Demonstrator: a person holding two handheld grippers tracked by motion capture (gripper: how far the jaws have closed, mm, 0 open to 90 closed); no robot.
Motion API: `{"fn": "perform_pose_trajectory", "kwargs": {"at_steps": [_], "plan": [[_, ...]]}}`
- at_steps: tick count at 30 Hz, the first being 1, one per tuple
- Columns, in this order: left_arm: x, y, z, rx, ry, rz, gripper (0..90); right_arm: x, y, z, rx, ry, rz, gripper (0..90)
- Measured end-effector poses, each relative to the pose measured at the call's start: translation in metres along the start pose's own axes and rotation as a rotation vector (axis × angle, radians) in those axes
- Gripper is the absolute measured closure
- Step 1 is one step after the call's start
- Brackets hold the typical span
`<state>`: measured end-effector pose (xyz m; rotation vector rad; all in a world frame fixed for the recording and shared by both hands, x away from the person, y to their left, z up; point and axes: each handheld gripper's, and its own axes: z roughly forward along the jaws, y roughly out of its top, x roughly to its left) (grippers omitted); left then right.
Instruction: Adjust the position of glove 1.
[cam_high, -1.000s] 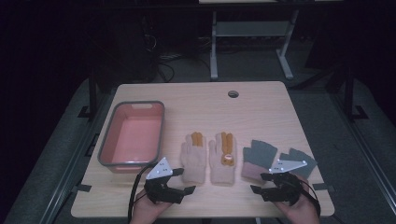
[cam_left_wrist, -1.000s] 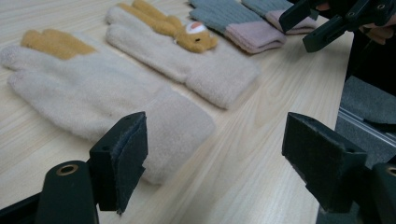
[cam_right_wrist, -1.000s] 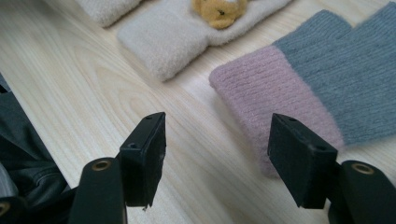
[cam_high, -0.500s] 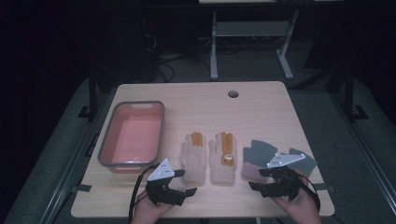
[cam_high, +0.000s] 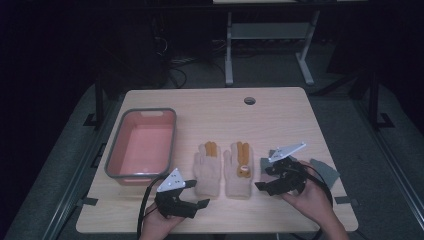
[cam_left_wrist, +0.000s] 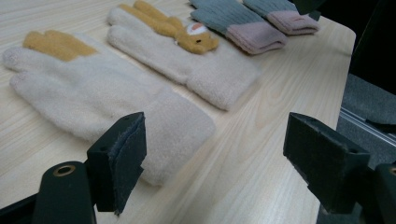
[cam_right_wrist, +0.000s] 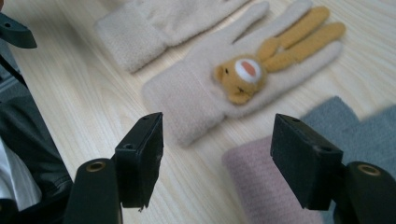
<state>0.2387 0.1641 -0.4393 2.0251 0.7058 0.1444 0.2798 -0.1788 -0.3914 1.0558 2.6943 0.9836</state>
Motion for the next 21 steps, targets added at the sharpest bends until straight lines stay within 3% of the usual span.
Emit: {"fn": "perform_pose_trajectory", "kwargs": {"at_steps": [13, 21], "plan": [[-0.001, 0.001, 0.000, -0.015, -0.014, -0.007, 21.3, -0.007, 0.033, 0.026, 0.080, 0.007, -0.060, 34.9], [0.000, 0.001, 0.000, -0.019, -0.013, -0.015, 21.3, -0.008, 0.048, 0.039, 0.095, 0.010, -0.085, 37.0]]}}
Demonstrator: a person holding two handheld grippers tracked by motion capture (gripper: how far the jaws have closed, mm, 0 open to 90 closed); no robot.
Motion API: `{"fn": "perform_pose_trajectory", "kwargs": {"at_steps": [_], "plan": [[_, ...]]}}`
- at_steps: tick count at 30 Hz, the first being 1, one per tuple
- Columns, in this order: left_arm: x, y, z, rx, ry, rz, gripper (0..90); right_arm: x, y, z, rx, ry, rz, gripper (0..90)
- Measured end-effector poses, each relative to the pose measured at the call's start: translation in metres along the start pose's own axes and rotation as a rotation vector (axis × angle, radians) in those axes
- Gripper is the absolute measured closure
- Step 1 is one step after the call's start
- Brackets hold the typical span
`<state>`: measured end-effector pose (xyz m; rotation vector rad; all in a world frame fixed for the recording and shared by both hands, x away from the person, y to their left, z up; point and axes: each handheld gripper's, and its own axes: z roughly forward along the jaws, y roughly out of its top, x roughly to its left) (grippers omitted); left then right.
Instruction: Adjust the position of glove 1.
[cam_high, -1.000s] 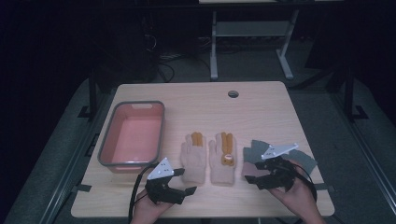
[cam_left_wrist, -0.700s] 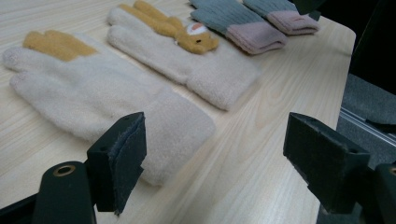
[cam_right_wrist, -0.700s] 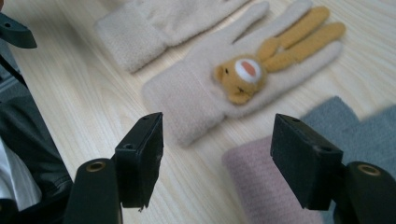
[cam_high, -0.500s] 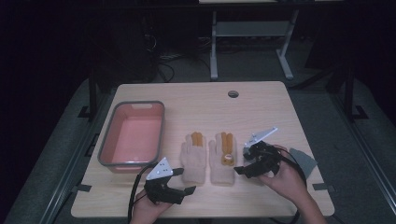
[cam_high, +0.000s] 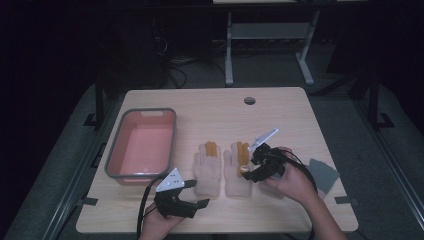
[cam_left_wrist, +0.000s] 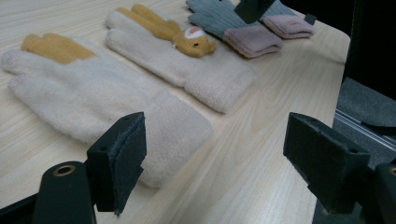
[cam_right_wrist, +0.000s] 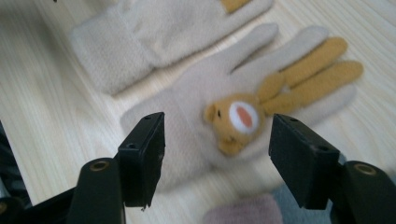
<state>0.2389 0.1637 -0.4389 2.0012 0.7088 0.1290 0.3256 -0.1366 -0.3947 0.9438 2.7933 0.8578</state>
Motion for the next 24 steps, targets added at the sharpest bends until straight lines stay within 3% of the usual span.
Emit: {"fn": "perform_pose_trajectory", "kwargs": {"at_steps": [9, 13, 21, 24], "plan": [[0.000, 0.000, 0.000, 0.007, 0.004, 0.006, 21.3, -0.011, 0.011, 0.024, 0.082, -0.010, -0.010, 41.1], [0.000, 0.000, 0.000, 0.001, 0.004, 0.008, 21.3, -0.014, 0.010, 0.033, 0.081, 0.000, 0.018, 46.1], [-0.001, 0.000, -0.001, -0.002, 0.001, 0.005, 21.3, -0.013, 0.013, 0.044, 0.110, -0.028, 0.007, 49.2], [-0.001, 0.000, -0.002, -0.004, 0.003, 0.004, 21.3, -0.012, 0.012, 0.053, 0.151, -0.055, -0.008, 53.2]]}}
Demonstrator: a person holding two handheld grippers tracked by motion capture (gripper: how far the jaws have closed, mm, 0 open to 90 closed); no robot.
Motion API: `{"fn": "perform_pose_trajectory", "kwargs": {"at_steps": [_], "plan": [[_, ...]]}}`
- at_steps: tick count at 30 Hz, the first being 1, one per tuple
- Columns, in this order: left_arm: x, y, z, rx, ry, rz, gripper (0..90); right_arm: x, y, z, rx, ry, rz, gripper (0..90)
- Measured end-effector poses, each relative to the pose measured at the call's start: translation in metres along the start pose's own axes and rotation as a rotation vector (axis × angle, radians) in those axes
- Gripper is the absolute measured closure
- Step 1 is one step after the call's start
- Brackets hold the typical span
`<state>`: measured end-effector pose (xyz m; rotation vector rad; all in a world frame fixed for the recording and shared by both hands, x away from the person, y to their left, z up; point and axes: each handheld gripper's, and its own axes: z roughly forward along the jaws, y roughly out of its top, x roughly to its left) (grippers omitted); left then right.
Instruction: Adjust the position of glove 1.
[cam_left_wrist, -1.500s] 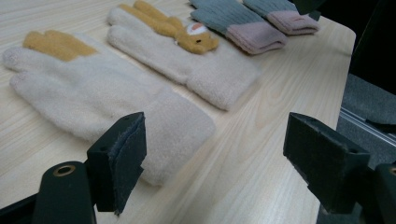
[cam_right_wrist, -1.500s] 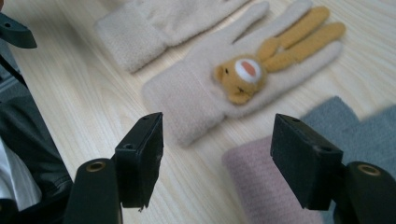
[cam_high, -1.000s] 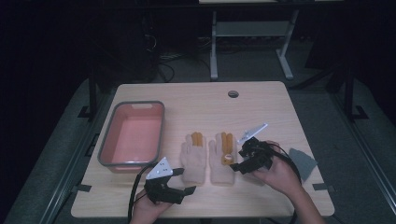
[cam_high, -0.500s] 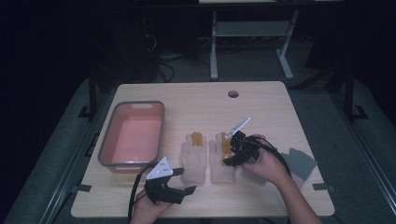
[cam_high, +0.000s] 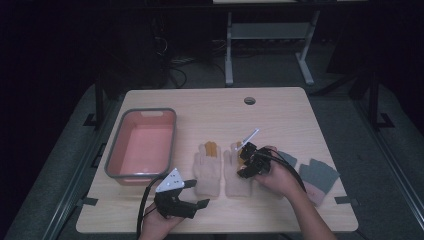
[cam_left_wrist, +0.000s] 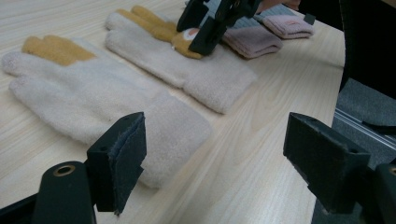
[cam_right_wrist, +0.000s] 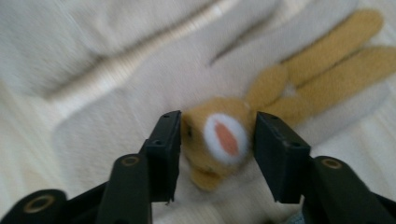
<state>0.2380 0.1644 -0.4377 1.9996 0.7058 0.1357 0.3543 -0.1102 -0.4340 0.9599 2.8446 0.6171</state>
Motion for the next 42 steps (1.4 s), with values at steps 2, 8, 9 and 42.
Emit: {"fn": "perform_pose_trajectory", "kwargs": {"at_steps": [2, 8, 9, 42], "plan": [[0.000, 0.000, 0.000, 0.000, 0.000, -0.001, 21.3, -0.001, -0.001, 0.003, 0.002, 0.004, 0.008, 54.0], [0.000, 0.000, 0.001, 0.001, 0.003, 0.001, 21.3, -0.005, -0.006, 0.002, -0.020, 0.029, 0.042, 58.2], [0.000, -0.001, 0.001, 0.000, 0.001, -0.002, 21.3, -0.005, -0.007, 0.002, -0.020, 0.027, 0.045, 59.0], [0.000, 0.001, -0.003, -0.024, 0.016, -0.007, 21.3, 0.006, 0.010, -0.039, -0.043, 0.006, -0.028, 66.3]]}}
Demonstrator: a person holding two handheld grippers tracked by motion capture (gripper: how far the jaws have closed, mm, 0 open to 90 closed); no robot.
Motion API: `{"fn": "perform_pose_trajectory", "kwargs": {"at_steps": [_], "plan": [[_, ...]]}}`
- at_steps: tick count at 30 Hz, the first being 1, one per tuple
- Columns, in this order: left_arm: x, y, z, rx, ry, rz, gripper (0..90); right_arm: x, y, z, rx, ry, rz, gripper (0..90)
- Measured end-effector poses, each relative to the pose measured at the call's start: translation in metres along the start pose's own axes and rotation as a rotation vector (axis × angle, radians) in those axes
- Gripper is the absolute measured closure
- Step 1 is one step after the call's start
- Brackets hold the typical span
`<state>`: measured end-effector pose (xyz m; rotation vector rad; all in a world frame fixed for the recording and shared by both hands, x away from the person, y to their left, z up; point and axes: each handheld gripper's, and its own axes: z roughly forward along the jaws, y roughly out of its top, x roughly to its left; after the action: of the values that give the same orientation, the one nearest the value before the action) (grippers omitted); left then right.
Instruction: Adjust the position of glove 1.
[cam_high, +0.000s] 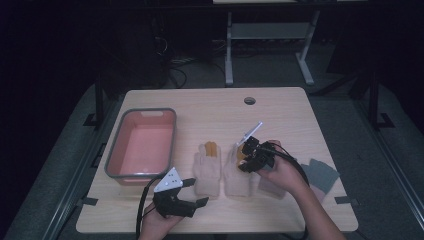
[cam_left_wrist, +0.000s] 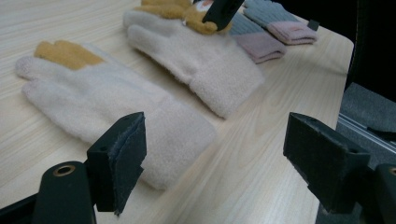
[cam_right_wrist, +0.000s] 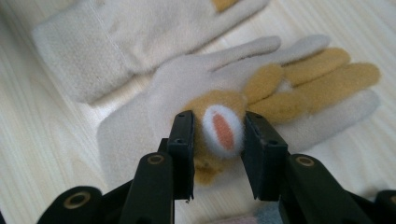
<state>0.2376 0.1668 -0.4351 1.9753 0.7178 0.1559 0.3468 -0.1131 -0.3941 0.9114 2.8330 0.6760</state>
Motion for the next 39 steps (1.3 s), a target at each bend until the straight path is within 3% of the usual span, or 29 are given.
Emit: {"fn": "perform_pose_trajectory", "kwargs": {"at_steps": [5, 9, 18, 30, 39], "plan": [[0.001, 0.000, -0.001, 0.013, 0.008, 0.010, 21.3, 0.003, 0.008, -0.012, -0.015, -0.008, -0.016, 66.5], [0.000, 0.000, -0.001, 0.002, -0.012, -0.033, 22.0, 0.007, 0.015, -0.019, -0.033, -0.004, -0.030, 66.5], [-0.002, 0.004, -0.007, 0.002, 0.042, -0.045, 21.5, 0.017, 0.036, -0.023, -0.064, 0.015, -0.064, 66.5], [0.000, 0.005, -0.011, 0.005, 0.067, -0.086, 21.5, 0.033, 0.069, -0.004, -0.082, 0.062, -0.111, 66.4], [0.005, 0.005, -0.008, 0.028, 0.077, -0.119, 21.4, 0.040, 0.079, 0.017, -0.077, 0.088, -0.105, 66.3]]}}
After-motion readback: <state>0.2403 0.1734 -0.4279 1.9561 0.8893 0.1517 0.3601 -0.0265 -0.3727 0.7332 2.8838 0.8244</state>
